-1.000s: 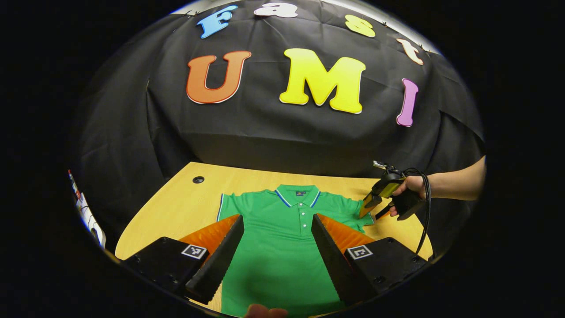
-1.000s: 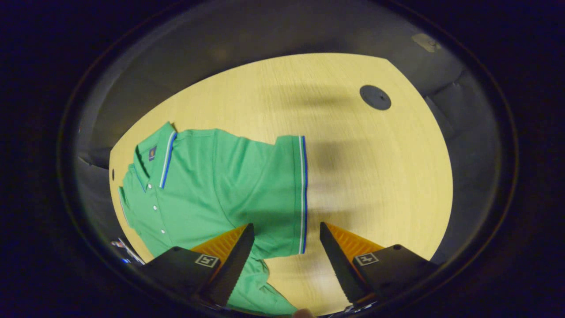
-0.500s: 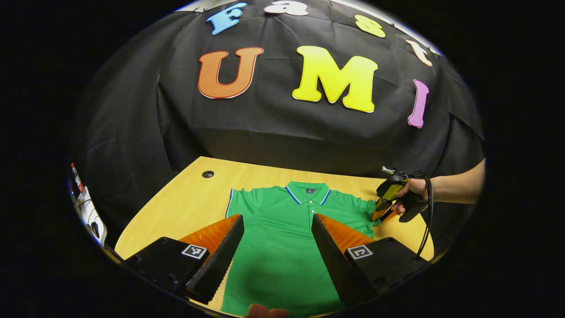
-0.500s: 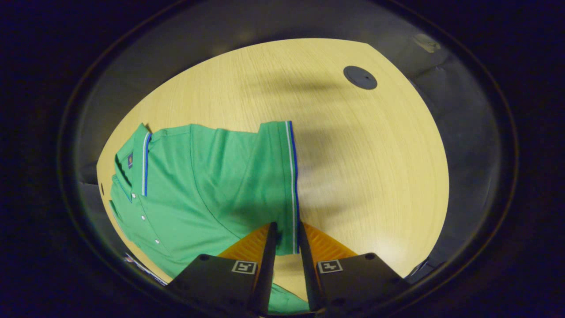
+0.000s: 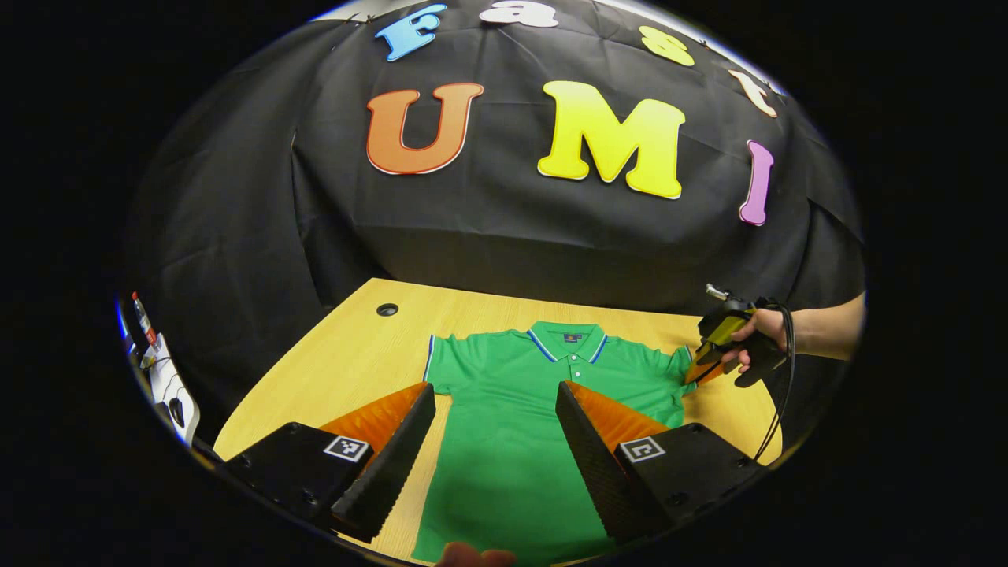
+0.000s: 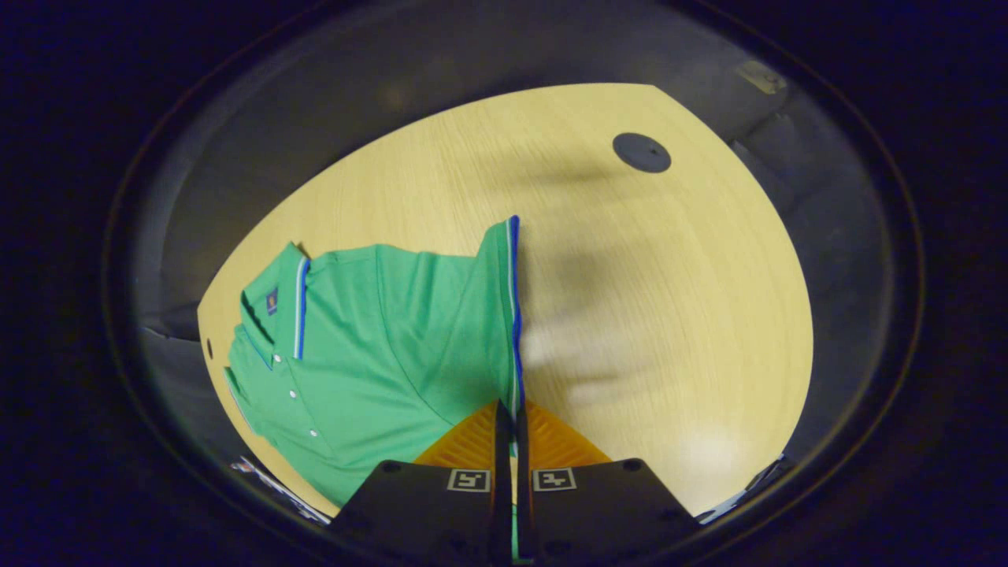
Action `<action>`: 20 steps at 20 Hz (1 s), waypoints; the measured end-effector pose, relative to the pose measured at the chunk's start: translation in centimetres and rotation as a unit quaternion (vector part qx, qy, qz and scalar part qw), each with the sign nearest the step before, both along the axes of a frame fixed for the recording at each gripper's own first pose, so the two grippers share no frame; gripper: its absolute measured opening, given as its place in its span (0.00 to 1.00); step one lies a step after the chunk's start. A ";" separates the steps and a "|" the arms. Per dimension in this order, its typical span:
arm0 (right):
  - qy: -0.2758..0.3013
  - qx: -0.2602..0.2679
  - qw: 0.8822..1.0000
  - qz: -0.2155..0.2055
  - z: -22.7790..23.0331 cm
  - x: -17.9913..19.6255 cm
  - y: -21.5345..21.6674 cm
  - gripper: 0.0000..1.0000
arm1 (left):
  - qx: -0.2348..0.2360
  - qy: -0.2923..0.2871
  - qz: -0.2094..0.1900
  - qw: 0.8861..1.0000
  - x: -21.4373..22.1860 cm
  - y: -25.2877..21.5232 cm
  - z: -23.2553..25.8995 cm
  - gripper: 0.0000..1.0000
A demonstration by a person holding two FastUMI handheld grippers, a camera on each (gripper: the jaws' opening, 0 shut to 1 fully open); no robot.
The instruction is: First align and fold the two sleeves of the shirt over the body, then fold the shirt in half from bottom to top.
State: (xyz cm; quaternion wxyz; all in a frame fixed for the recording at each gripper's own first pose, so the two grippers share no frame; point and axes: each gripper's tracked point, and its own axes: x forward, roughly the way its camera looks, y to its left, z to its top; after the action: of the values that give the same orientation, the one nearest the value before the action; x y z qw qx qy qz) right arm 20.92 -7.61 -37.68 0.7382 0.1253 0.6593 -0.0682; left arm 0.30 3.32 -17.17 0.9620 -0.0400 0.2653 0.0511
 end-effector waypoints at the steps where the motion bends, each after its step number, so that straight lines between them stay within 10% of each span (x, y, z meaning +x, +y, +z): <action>1: -0.009 -0.002 1.000 0.004 0.7 0.1 0.2 0.05 | -0.003 0.000 0.002 1.000 -0.2 0.2 0.0 0.99; 20: -0.036 0.027 0.991 0.125 1.4 -1.0 19.5 0.05 | 0.005 0.023 0.079 0.997 -6.8 10.3 -0.8 0.99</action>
State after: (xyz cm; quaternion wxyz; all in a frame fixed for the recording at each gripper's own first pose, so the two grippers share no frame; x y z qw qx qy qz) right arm 19.95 11.89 -36.29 0.7606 0.0641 0.6444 0.0469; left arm -6.50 13.61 -17.94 0.9489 -0.0549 0.2829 0.1287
